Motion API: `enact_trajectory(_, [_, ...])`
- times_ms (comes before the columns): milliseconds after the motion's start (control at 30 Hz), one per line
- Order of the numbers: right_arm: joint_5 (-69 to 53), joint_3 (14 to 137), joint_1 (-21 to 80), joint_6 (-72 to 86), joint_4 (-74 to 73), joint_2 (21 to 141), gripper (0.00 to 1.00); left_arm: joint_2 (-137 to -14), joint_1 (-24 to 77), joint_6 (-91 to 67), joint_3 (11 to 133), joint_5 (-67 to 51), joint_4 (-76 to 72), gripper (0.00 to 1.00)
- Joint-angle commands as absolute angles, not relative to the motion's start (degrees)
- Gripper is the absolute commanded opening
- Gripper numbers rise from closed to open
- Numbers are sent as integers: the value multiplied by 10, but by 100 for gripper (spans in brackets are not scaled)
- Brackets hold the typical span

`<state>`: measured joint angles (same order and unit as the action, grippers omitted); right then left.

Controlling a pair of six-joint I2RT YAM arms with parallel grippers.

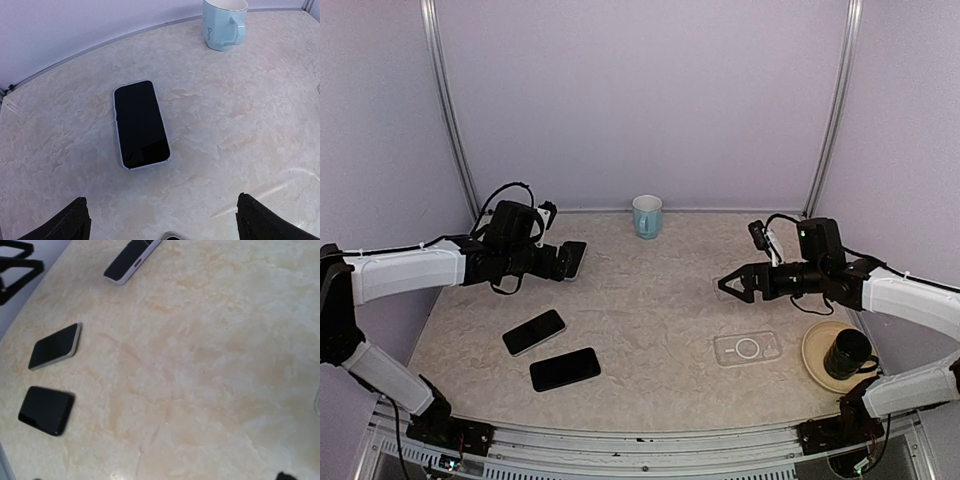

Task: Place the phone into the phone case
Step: Pick up the phone from the corner of the board.

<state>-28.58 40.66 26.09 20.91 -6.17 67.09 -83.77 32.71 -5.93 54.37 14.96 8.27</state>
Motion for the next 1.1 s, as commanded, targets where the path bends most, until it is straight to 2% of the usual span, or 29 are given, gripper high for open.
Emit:
enact_trajectory(0, [-283,411,255,185,-71,672,100,-810,328,39,531,77,118,99])
enact_trajectory(333, [-319,396,255,188,-50,642,100,-821,289,181,519,-35,180,99])
enact_trajectory(833, [-334,389,255,198,-39,629,100,-905,318,179,546,58,288,99])
enact_trajectory(1067, [-336,387,255,198,-37,630,100,-908,320,187,541,44,307,99])
